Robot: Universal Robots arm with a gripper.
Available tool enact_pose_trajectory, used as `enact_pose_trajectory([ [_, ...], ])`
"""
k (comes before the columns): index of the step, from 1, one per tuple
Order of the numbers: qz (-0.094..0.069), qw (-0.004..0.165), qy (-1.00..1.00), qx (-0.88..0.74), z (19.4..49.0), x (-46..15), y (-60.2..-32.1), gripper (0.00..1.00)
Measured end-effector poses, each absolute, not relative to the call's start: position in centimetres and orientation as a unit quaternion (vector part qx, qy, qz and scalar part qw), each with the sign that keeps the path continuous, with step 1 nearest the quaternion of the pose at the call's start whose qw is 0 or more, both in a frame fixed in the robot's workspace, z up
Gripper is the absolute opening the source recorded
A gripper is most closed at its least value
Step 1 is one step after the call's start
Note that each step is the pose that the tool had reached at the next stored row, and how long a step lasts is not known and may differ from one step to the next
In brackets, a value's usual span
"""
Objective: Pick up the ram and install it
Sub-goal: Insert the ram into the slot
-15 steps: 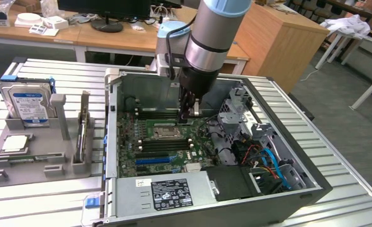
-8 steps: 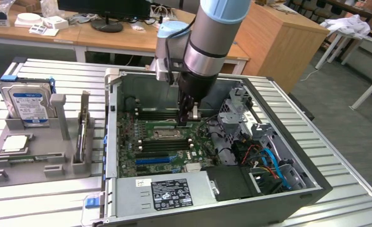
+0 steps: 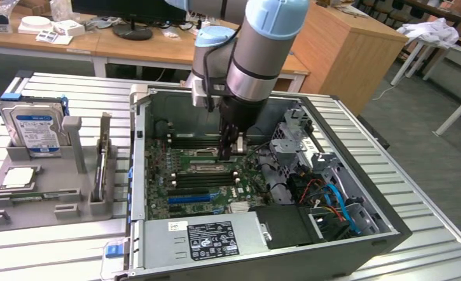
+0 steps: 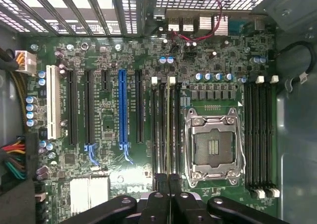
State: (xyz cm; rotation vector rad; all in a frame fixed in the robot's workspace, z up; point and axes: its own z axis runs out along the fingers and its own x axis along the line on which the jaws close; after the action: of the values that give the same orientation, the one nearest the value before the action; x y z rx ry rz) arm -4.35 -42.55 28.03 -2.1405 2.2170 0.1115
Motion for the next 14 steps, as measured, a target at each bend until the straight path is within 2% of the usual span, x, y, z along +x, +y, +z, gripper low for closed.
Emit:
enact_pose_trajectory([
  [14, 0.036, 0.029, 0.719, -0.694, 26.5, -4.4, -42.6, 0.12],
])
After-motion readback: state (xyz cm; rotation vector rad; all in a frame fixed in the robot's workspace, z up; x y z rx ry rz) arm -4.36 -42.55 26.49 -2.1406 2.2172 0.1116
